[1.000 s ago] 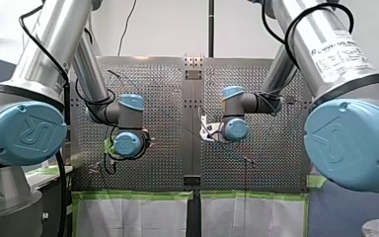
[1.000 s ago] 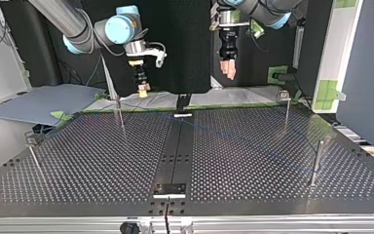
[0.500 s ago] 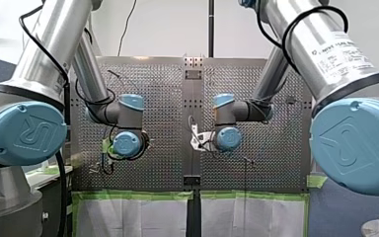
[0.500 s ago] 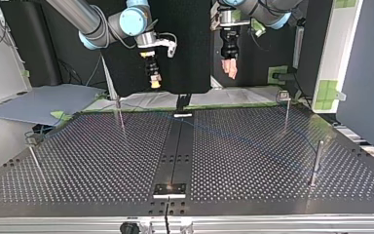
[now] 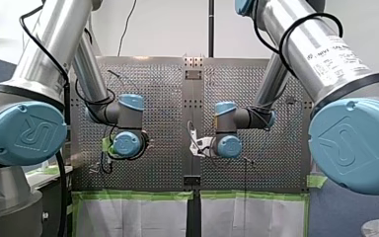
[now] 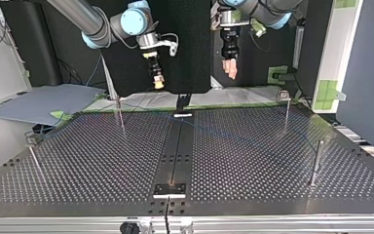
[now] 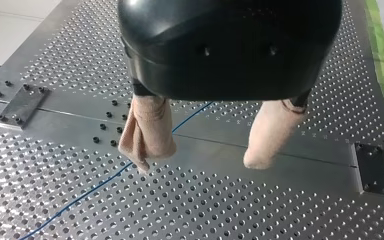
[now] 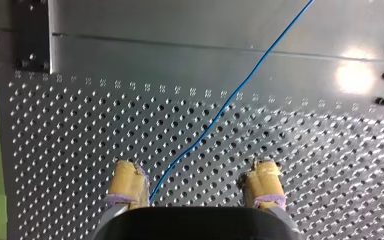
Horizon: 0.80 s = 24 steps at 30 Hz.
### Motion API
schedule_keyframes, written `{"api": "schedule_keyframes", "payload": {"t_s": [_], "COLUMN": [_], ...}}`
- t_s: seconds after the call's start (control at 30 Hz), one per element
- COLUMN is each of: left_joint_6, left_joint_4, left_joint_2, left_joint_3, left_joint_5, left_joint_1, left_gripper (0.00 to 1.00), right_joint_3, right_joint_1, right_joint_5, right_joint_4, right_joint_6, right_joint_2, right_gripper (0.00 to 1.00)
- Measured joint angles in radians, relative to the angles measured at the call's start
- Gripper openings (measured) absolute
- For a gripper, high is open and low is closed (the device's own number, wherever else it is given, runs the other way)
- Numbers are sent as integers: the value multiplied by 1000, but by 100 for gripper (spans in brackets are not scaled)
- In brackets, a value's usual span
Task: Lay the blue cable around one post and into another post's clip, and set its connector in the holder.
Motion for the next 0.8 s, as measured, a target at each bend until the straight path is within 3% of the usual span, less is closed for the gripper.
{"api": "schedule_keyframes", "payload": {"t_s": [0.17, 0.37, 0.8], "left_joint_6": [9, 11, 8], "left_joint_4": [-5, -12, -13], "left_joint_2": [0, 0, 0], "left_joint_3": [0, 0, 0], "left_joint_5": [-1, -13, -46], "left_joint_1": [-4, -5, -1], "left_gripper": [100, 100, 100], "right_joint_3": [0, -6, -18], "right_joint_1": [1, -5, -7], "right_joint_5": [-25, -32, -16], "right_joint_4": [-13, -36, -34], "right_joint_6": [23, 57, 22], "right_joint_2": [0, 0, 0], "right_gripper": [99, 99, 99]}}
